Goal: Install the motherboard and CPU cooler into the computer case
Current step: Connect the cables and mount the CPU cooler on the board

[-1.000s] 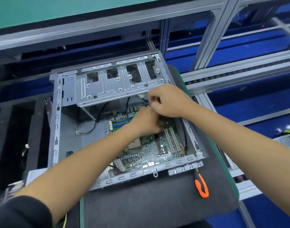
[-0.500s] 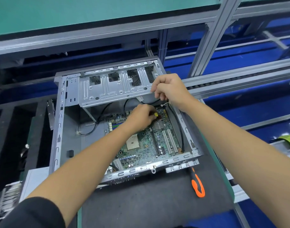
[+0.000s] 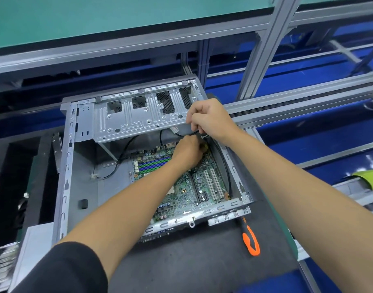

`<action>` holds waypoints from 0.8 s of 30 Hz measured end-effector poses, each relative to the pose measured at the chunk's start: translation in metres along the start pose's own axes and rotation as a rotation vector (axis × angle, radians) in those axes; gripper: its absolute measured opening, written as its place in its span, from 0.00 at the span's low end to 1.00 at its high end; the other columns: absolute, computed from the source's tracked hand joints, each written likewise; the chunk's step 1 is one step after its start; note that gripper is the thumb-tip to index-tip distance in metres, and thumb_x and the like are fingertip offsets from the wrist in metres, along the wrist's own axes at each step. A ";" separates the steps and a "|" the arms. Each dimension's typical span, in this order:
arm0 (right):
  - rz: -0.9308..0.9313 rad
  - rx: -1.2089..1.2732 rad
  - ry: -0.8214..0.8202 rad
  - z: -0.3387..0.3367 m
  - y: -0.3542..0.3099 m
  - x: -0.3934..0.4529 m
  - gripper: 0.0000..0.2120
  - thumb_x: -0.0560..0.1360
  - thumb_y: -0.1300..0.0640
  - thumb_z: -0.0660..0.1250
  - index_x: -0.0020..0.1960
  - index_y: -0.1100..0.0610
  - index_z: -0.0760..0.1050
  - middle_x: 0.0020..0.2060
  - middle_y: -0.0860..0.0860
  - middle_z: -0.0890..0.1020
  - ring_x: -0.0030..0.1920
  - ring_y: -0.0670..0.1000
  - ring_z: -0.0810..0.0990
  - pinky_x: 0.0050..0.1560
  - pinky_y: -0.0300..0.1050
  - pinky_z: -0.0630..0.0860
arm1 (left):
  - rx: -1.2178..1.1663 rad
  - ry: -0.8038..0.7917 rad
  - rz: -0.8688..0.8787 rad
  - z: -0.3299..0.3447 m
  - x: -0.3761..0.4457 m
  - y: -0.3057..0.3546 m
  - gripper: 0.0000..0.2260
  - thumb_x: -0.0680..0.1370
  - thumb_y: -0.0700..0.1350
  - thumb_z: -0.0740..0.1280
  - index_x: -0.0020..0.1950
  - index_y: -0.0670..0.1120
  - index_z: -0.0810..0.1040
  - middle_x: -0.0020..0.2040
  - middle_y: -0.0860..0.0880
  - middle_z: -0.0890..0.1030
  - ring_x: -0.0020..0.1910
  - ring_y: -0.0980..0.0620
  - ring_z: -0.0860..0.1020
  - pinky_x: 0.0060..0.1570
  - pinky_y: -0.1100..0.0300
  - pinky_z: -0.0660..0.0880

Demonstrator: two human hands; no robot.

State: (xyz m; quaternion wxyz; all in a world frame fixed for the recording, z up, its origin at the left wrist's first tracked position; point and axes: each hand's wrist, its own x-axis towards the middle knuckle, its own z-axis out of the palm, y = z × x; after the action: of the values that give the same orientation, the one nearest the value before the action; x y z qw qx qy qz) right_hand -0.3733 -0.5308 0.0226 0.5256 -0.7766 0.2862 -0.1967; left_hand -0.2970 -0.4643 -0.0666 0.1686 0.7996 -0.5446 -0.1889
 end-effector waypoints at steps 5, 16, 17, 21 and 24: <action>-0.001 -0.025 -0.001 0.001 -0.001 0.000 0.11 0.69 0.66 0.62 0.33 0.56 0.78 0.24 0.51 0.78 0.23 0.45 0.72 0.28 0.38 0.72 | -0.257 -0.072 -0.071 0.004 0.009 -0.003 0.10 0.74 0.42 0.71 0.54 0.43 0.82 0.54 0.43 0.81 0.52 0.45 0.78 0.53 0.52 0.76; -0.014 -0.066 0.003 0.001 -0.001 0.000 0.10 0.69 0.67 0.61 0.35 0.58 0.79 0.25 0.51 0.79 0.23 0.41 0.73 0.29 0.36 0.72 | -0.176 -0.098 -0.059 0.008 0.012 -0.003 0.10 0.74 0.44 0.70 0.54 0.44 0.80 0.53 0.43 0.80 0.51 0.44 0.78 0.52 0.49 0.76; -0.015 -0.069 0.003 0.001 -0.001 0.001 0.10 0.69 0.67 0.61 0.35 0.59 0.79 0.24 0.51 0.79 0.24 0.40 0.73 0.29 0.35 0.72 | -0.191 -0.076 -0.063 0.008 0.011 -0.003 0.10 0.73 0.43 0.71 0.54 0.43 0.80 0.52 0.43 0.80 0.50 0.44 0.78 0.51 0.49 0.77; -0.016 -0.074 -0.001 0.001 -0.001 0.001 0.10 0.69 0.68 0.61 0.35 0.60 0.79 0.24 0.49 0.78 0.24 0.40 0.73 0.29 0.37 0.72 | -0.229 -0.006 -0.115 0.011 0.010 -0.001 0.13 0.71 0.44 0.73 0.52 0.41 0.79 0.48 0.45 0.80 0.46 0.46 0.78 0.44 0.54 0.76; -0.023 -0.085 0.001 0.001 -0.002 0.000 0.10 0.69 0.68 0.61 0.35 0.60 0.79 0.24 0.49 0.78 0.24 0.40 0.73 0.28 0.36 0.72 | -0.296 0.001 -0.119 0.014 0.011 -0.004 0.10 0.70 0.44 0.74 0.47 0.41 0.79 0.45 0.45 0.81 0.43 0.46 0.79 0.42 0.55 0.76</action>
State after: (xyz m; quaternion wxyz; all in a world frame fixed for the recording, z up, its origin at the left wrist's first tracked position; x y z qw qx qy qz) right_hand -0.3721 -0.5297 0.0236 0.4896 -0.8014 0.2856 -0.1907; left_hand -0.2972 -0.4739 -0.0815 0.2735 0.7968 -0.4625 -0.2764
